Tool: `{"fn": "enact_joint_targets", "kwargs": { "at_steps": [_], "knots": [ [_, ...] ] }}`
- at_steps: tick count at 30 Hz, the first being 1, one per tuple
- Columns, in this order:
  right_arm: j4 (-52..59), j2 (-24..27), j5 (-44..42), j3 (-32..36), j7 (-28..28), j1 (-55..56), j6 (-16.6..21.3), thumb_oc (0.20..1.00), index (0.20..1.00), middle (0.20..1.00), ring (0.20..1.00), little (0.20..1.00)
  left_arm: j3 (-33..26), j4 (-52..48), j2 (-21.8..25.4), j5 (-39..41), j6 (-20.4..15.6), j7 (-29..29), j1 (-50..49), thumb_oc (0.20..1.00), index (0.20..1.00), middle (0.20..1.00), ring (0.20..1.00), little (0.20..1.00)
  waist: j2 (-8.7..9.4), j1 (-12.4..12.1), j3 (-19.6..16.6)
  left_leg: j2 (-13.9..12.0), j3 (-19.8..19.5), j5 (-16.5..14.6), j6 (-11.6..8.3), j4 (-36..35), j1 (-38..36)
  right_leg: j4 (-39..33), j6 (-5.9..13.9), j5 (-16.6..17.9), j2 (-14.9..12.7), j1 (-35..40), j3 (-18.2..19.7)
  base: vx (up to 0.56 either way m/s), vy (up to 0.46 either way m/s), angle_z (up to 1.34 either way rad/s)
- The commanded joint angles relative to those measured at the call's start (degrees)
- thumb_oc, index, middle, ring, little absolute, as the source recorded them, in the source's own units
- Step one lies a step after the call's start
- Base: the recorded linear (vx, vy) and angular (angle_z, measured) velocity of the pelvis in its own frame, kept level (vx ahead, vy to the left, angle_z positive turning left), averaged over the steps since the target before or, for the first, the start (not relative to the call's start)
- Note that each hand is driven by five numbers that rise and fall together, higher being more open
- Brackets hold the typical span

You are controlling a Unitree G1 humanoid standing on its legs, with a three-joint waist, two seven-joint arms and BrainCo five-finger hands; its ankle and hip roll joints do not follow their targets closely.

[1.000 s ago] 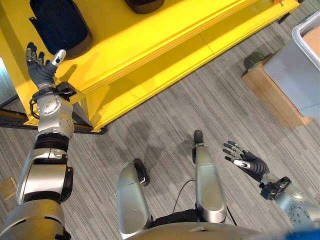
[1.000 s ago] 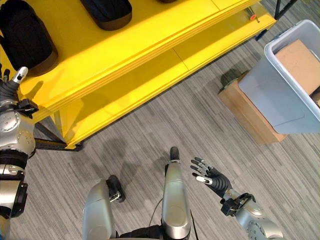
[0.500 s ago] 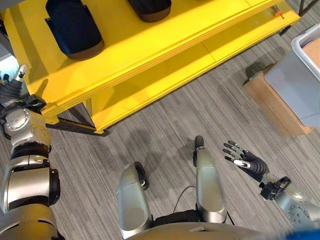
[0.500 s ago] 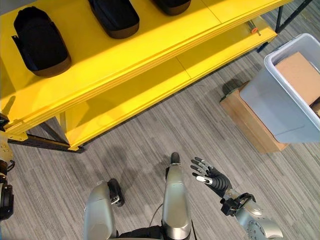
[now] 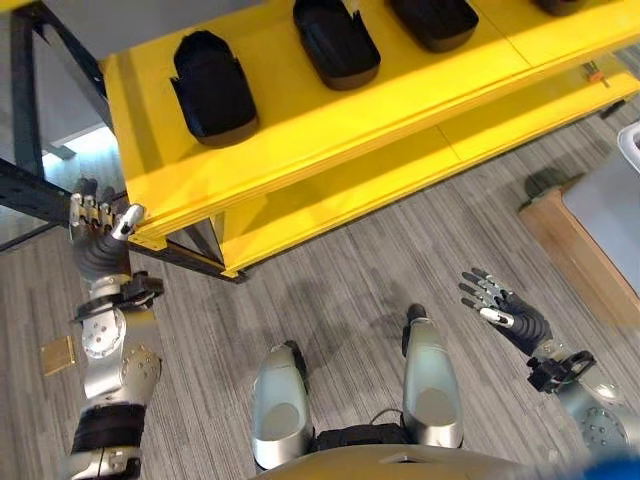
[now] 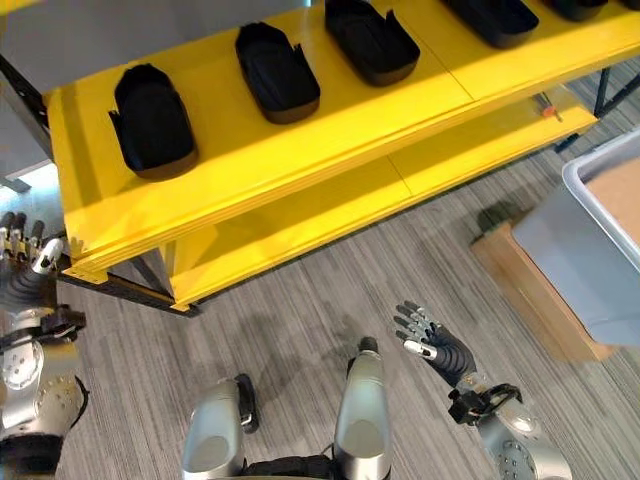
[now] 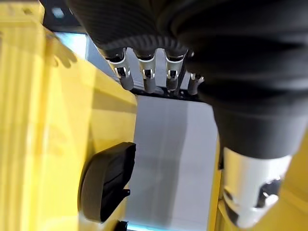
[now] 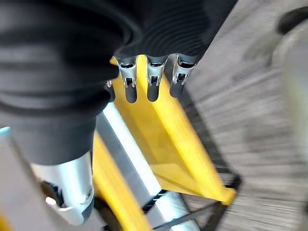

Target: Move parts from the plastic box to the shelf.

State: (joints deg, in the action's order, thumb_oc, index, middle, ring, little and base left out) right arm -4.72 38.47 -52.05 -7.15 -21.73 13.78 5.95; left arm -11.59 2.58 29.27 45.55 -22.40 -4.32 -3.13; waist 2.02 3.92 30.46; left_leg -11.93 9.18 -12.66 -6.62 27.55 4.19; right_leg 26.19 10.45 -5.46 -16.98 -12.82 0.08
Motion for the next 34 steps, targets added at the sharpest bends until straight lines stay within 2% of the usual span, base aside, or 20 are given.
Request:
{"fn": "enact_joint_targets", "kwargs": {
  "at_steps": [1,4,5,9,11,15,21,22,26,34],
  "knots": [
    [1.76,-0.77,0.62,0.31,-0.84,3.97,2.02,1.0,1.0,1.0,1.0,1.0,0.87,-2.92,2.77,0.42,-0.76,8.23,-4.14,1.0,1.0,1.0,1.0,1.0,1.66,-0.48,-12.51,-2.3,-7.79,11.46,-1.24,-7.69,7.42,-8.81,1.13,1.72,-3.78,6.72,-0.05,0.03,-0.074,0.11],
    [2.95,-1.1,1.35,2.2,-1.02,6.26,2.27,1.0,1.0,1.0,1.0,1.0,3.42,-8.55,2.34,1.81,1.54,13.52,-10.13,1.0,1.0,1.0,1.0,1.0,0.36,-0.46,-16.64,-3.17,-7.16,14.1,-1.24,-13.85,3.56,-11.65,1.43,1.78,-2.52,9.2,-1.51,0.04,-0.094,0.03],
    [2.99,-1.08,1.35,2.2,-1.01,6.33,2.26,1.0,1.0,1.0,1.0,1.0,3.42,-8.6,2.33,1.82,1.56,13.53,-10.21,1.0,1.0,1.0,1.0,1.0,0.35,-0.48,-16.67,-3.18,-7.12,14.16,-1.25,-13.99,3.45,-11.72,1.42,1.81,-2.51,9.25,-1.51,0.01,-0.096,-0.02],
    [3.02,-2.03,2.3,2.95,-0.93,7.58,2.72,1.0,1.0,1.0,1.0,1.0,6.59,-10.22,0.75,3.59,3.82,17.27,-14.59,1.0,1.0,1.0,1.0,1.0,-0.58,-0.26,-20.72,-4.19,-6.16,16.49,-1.4,-19.98,-0.7,-14.37,1.71,1.93,-1.41,11.64,-2.56,0.02,-0.094,-0.03],
    [2.25,-3.16,4.11,3.64,1.01,8.05,3.24,1.0,1.0,1.0,1.0,1.0,9.1,-7.33,-1.49,4.86,5.87,18.95,-18.34,1.0,1.0,1.0,1.0,1.0,-1.33,-0.35,-24.3,-5.17,-5.54,18.62,-1.3,-24.24,-3.21,-17.26,1.75,2.32,-0.24,13.35,-2.88,-0.02,-0.15,-0.02],
    [2.31,-3.66,4.88,3.97,1.76,8.62,3.39,1.0,1.0,1.0,1.0,1.0,11.01,-5.41,-4.06,6.54,8.0,20.58,-21.56,1.0,1.0,1.0,1.0,1.0,-1.74,-0.72,-26.84,-5.73,-5.18,19.73,-1.32,-26.29,-4.76,-19.29,1.8,2.79,0.3,14.86,-3.36,-0.02,-0.074,-0.05],
    [0.57,-5.0,4.82,1.41,2.5,7.12,3.53,1.0,1.0,1.0,1.0,1.0,14.77,-2.44,-5.73,6.53,9.16,21.61,-22.0,1.0,1.0,1.0,1.0,1.0,-1.69,-0.53,-29.0,-6.11,-4.71,21.21,-1.51,-28.54,-6.11,-20.45,1.88,3.15,0.76,15.89,-3.42,-0.05,-0.049,0.02],
    [0.02,-5.95,4.41,-0.85,3.06,5.61,3.63,1.0,1.0,1.0,1.0,1.0,16.1,-1.8,-6.21,6.75,9.25,21.45,-21.36,1.0,1.0,1.0,1.0,1.0,-1.73,-0.54,-29.54,-6.12,-4.41,21.41,-1.46,-28.9,-6.63,-21.04,1.93,3.56,0.77,15.98,-3.08,-0.06,-0.037,-0.02],
    [-0.3,-7.28,3.57,-4.45,3.58,3.81,3.17,1.0,1.0,1.0,1.0,1.0,19.39,-0.53,-6.16,6.22,9.84,21.48,-20.14,1.0,1.0,1.0,1.0,1.0,-1.7,-0.35,-30.4,-6.02,-3.42,20.89,-1.33,-28.99,-8.01,-21.64,2.09,4.18,0.56,16.65,-2.45,0.0,-0.026,-0.08],
    [0.1,-7.63,4.46,-5.48,4.56,2.73,3.86,1.0,1.0,1.0,1.0,1.0,21.05,0.51,-6.05,5.65,10.24,20.8,-18.89,1.0,1.0,1.0,1.0,1.0,-1.51,0.16,-30.47,-5.9,-2.92,20.37,-1.21,-28.96,-9.45,-21.15,2.04,4.1,0.72,16.83,-1.54,0.02,-0.008,-0.06]
  ]
}}
